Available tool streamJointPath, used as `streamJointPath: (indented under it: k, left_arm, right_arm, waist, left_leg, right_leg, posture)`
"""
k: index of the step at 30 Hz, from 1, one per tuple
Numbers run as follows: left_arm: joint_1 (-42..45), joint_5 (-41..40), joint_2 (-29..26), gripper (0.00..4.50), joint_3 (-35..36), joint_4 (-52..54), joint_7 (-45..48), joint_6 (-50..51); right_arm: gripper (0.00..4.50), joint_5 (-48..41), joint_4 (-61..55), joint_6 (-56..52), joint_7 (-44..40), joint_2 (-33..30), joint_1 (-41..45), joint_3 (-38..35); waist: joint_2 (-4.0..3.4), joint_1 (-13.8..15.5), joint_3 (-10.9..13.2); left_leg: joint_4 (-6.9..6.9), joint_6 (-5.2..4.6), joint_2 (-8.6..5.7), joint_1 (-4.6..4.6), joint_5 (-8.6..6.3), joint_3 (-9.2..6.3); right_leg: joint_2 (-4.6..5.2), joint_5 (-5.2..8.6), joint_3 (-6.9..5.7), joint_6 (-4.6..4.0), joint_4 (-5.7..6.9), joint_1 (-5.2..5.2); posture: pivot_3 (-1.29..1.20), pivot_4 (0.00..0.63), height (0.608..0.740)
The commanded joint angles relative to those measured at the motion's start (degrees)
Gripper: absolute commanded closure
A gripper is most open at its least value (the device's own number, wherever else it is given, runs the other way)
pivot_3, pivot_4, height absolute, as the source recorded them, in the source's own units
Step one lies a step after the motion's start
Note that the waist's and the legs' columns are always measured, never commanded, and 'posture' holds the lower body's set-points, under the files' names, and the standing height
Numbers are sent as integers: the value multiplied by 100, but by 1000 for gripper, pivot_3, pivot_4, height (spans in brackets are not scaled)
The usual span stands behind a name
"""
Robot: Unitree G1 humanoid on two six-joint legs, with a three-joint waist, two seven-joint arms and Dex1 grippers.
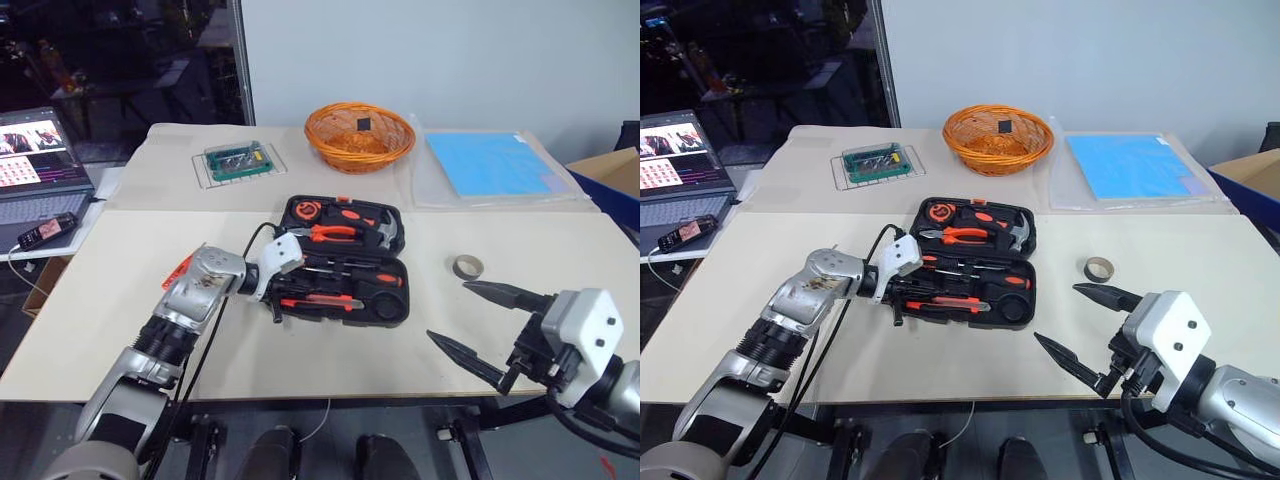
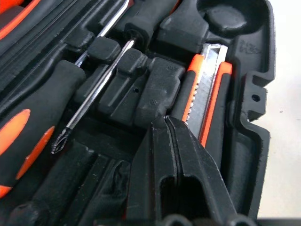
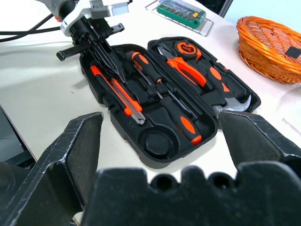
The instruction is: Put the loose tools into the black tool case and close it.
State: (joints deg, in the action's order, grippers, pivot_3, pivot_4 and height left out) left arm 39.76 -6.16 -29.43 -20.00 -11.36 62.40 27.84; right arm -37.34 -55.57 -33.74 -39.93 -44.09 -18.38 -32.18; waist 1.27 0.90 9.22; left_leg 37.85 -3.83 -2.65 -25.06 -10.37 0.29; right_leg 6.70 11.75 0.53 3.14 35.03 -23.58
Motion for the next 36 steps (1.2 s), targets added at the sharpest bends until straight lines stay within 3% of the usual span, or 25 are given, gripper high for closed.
streamJointPath:
  k: [1,3,7,8,11,15,17,22,26,27,28,33,34,36]
  left_arm:
    - [-254,215,-37,4464,-162,-30,-70,-8]
    - [-339,-182,123,4464,380,136,-227,-295]
    - [-370,-1217,418,4464,2052,785,-1139,447]
    - [-396,-1263,342,3969,2367,883,-1425,621]
    - [-591,-1091,-102,3269,2884,966,-2024,994]
    - [-671,-871,-722,1715,3012,440,-2223,1112]
    - [-527,-782,-1042,1295,2962,-109,-2085,1091]
    - [-231,-400,-1698,1295,2454,-1383,-1421,695]
    - [-89,-20,-1841,1295,2062,-2155,-1257,438]
    - [-70,37,-1837,1813,2021,-2237,-1267,397]
    - [-65,27,-1818,1944,2023,-2265,-1246,390]
    - [-263,-308,-1729,3846,2206,-1911,-793,299]
    - [-283,-349,-1717,4054,2260,-1868,-757,248]
    - [-210,-919,-1615,4054,2557,-1342,-300,268]
  right_arm:
    - [0,-64,-34,118,2,-94,120,-11]
    - [0,-49,-1,136,-6,-103,178,67]
    - [0,-79,83,212,-84,-86,308,186]
    - [0,-93,126,237,-102,-81,369,235]
    - [0,-55,296,321,-188,-88,568,437]
    - [0,34,542,424,-290,-128,823,689]
    - [0,42,615,466,-342,-139,910,767]
    - [0,-20,618,555,-442,-140,972,795]
    - [0,-98,465,626,-479,-110,939,792]
    - [0,-107,449,635,-481,-109,932,788]
    - [0,-103,443,645,-486,-109,916,778]
    - [0,-71,425,694,-507,-114,851,732]
    - [0,-71,425,704,-508,-117,844,727]
    - [0,-64,419,717,-494,-108,786,672]
  waist:
    - [-2,-9,-1]
    - [-3,-17,-2]
    - [15,-20,14]
    - [22,-20,18]
    - [20,-59,16]
    - [17,-26,17]
    - [21,30,19]
    - [29,99,23]
    - [29,137,23]
    - [29,136,23]
    - [30,137,23]
    - [30,130,23]
    - [30,127,23]
    - [31,135,23]
  left_leg:
    - [0,0,1,12,0,0]
    - [-4,4,4,38,-4,0]
    - [-8,4,4,26,-5,0]
    - [-7,4,7,12,-5,-1]
    - [-6,1,12,-10,-2,4]
    - [-7,-1,13,-10,-1,13]
    - [-5,2,12,-11,-3,13]
    - [-3,8,13,-13,-6,13]
    - [-4,14,13,-19,-10,15]
    - [-6,15,13,-20,-11,16]
    - [-8,16,14,-20,-12,18]
    - [-8,18,21,-25,-13,18]
    - [-8,18,22,-25,-13,20]
    - [-8,18,24,-26,-13,20]
  right_leg:
    - [3,9,0,13,-1,13]
    - [26,26,1,36,-4,39]
    - [73,24,-32,36,-2,32]
    - [74,19,-46,33,-2,25]
    - [67,-31,-90,31,5,-14]
    - [27,-37,-105,11,8,-34]
    - [27,-37,-115,12,5,-38]
    - [32,-37,-123,14,0,-38]
    - [45,-38,-120,8,-2,-46]
    - [54,-38,-121,8,-2,-49]
    - [73,-39,-121,8,-1,-52]
    - [79,-41,-124,5,-2,-56]
    - [81,-42,-124,4,-3,-57]
    - [83,-41,-124,0,-3,-57]
  posture:
    - [0,150,740]
    - [0,150,740]
    - [0,150,740]
    - [0,150,740]
    - [0,150,740]
    - [0,150,740]
    - [0,150,740]
    - [0,150,740]
    - [0,150,740]
    - [0,150,740]
    - [0,150,740]
    - [0,150,740]
    - [0,150,740]
    - [0,150,740]
